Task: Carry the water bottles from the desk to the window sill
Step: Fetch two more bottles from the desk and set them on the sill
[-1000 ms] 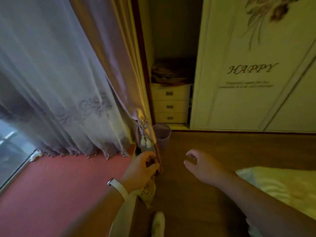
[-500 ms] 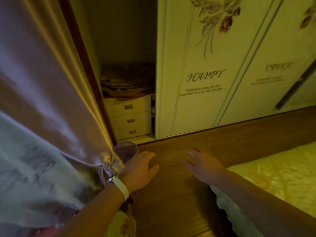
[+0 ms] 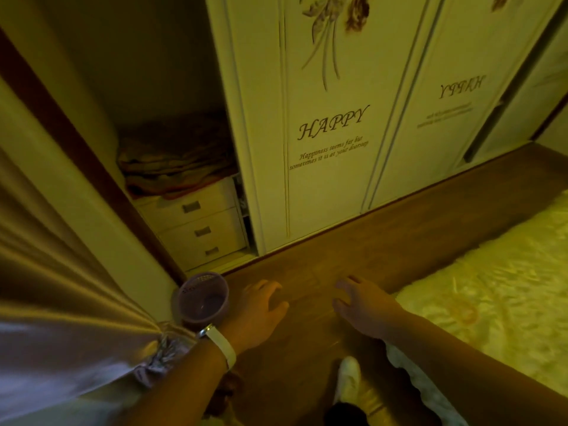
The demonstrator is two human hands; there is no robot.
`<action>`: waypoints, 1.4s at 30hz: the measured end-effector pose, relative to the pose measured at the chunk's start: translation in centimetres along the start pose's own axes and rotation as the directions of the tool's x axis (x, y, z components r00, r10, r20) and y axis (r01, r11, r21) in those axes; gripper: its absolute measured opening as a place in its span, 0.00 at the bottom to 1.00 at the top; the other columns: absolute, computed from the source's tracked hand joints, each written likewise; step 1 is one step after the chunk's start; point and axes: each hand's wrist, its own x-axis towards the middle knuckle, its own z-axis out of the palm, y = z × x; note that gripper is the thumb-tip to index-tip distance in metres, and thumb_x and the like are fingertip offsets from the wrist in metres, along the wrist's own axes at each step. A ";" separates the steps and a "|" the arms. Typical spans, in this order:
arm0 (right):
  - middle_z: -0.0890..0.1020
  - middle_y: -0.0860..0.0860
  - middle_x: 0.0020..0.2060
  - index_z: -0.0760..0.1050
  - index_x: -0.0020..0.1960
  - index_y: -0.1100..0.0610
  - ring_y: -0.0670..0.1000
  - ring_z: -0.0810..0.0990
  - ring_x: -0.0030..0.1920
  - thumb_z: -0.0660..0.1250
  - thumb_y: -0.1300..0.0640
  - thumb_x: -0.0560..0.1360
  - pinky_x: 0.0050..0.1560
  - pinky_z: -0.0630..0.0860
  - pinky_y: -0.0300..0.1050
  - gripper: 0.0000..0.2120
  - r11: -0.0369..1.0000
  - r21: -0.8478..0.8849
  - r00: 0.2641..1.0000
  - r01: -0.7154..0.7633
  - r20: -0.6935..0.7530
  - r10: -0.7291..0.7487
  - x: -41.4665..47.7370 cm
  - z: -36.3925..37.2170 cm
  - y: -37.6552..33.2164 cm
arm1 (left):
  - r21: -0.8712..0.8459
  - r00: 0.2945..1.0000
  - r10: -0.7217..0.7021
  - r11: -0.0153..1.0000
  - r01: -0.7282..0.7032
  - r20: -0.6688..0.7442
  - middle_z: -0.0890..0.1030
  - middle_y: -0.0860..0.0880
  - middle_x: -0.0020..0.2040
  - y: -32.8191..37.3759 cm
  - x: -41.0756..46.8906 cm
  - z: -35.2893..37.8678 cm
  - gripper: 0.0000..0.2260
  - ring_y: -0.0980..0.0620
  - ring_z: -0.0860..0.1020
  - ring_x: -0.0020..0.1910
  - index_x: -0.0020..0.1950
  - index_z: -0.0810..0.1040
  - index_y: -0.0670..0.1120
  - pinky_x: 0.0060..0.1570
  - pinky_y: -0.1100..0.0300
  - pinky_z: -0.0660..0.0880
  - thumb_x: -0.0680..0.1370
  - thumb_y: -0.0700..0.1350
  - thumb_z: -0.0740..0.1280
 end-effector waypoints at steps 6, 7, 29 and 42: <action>0.67 0.53 0.73 0.63 0.76 0.52 0.57 0.70 0.69 0.58 0.44 0.82 0.63 0.72 0.52 0.25 0.997 0.056 0.998 0.060 0.013 -0.060 8.2 -5.4 3.3 | 0.024 0.996 -0.070 0.997 0.071 -0.048 0.70 0.53 0.72 2.6 7.9 -3.4 0.20 0.51 0.69 0.71 0.72 0.69 0.53 0.70 0.51 0.68 0.81 0.57 0.61; 0.66 0.54 0.73 0.63 0.76 0.52 0.58 0.68 0.71 0.58 0.44 0.82 0.64 0.71 0.54 0.25 0.996 0.069 0.998 0.061 -0.011 -0.061 9.4 -6.9 4.1 | 0.037 0.995 -0.073 0.996 0.076 -0.065 0.71 0.52 0.71 3.7 9.6 -4.3 0.20 0.51 0.70 0.69 0.72 0.70 0.53 0.69 0.51 0.69 0.81 0.57 0.61; 0.69 0.52 0.71 0.65 0.74 0.50 0.55 0.71 0.68 0.58 0.42 0.80 0.64 0.73 0.51 0.25 0.960 0.178 0.967 -0.218 -0.094 0.237 24.1 -20.5 21.8 | 0.128 0.970 0.228 0.963 -0.237 0.080 0.75 0.52 0.68 18.1 41.2 -6.0 0.18 0.51 0.71 0.67 0.70 0.72 0.51 0.67 0.52 0.70 0.82 0.56 0.59; 0.69 0.50 0.70 0.65 0.74 0.49 0.53 0.73 0.65 0.58 0.41 0.80 0.61 0.73 0.46 0.24 0.820 0.282 0.811 -0.499 -0.183 0.556 37.3 -31.2 24.7 | 0.002 0.840 0.484 0.866 -0.500 0.246 0.75 0.50 0.68 23.5 63.1 -11.8 0.17 0.50 0.71 0.66 0.69 0.73 0.49 0.67 0.51 0.71 0.83 0.54 0.58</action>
